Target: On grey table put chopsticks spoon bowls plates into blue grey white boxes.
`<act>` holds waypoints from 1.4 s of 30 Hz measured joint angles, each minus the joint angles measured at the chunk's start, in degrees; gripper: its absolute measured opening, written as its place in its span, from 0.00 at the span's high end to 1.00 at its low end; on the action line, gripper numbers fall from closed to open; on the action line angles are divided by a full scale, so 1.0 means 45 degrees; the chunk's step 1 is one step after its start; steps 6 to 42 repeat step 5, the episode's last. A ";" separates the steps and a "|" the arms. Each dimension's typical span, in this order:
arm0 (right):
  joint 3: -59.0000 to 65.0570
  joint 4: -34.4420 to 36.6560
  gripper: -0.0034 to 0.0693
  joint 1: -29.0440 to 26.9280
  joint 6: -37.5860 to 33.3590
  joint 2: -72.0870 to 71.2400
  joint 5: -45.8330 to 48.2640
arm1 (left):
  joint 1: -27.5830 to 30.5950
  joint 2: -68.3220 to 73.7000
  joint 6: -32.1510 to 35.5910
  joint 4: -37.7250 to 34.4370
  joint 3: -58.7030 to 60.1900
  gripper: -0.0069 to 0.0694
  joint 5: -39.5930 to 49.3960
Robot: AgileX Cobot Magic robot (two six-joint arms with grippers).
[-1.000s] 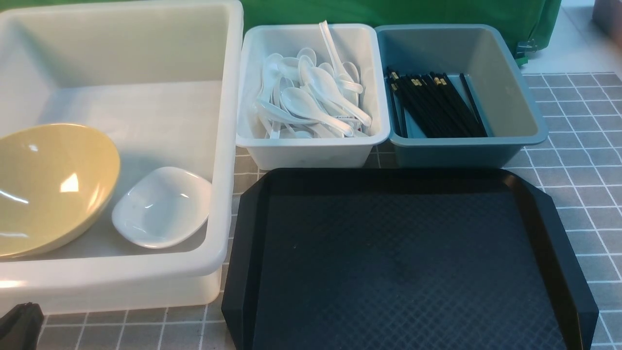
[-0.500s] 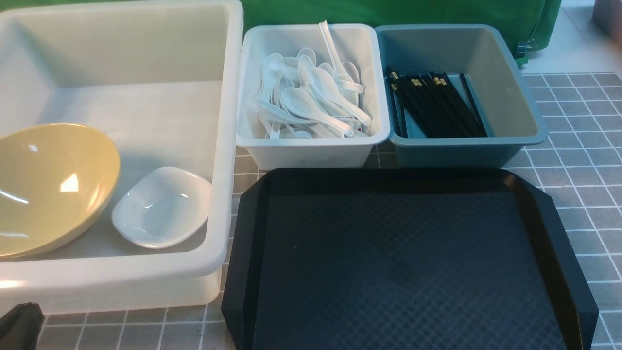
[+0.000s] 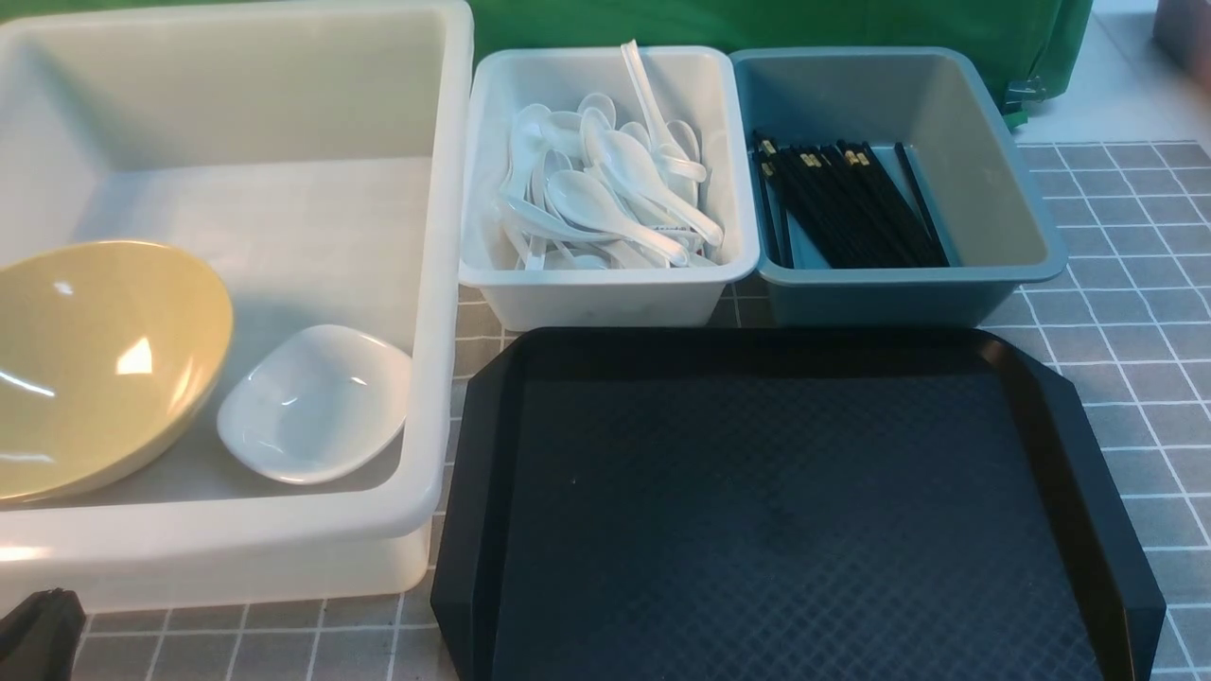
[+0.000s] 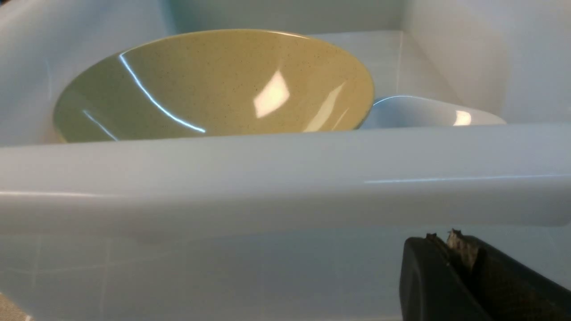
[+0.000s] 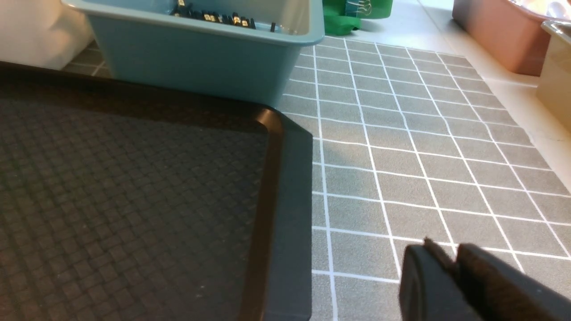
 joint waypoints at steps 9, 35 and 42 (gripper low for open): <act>0.0000 0.0000 0.77 0.0000 0.0000 0.0000 0.0000 | 0.0000 0.0000 0.0015 0.0000 0.0000 0.90 0.0000; 0.0000 0.0000 0.77 0.0000 0.0000 0.0000 0.0000 | 0.0000 0.0000 0.0015 0.0000 0.0000 0.90 0.0000; 0.0000 0.0000 0.77 0.0000 0.0000 0.0000 0.0000 | 0.0000 0.0000 0.0015 0.0000 0.0000 0.90 0.0000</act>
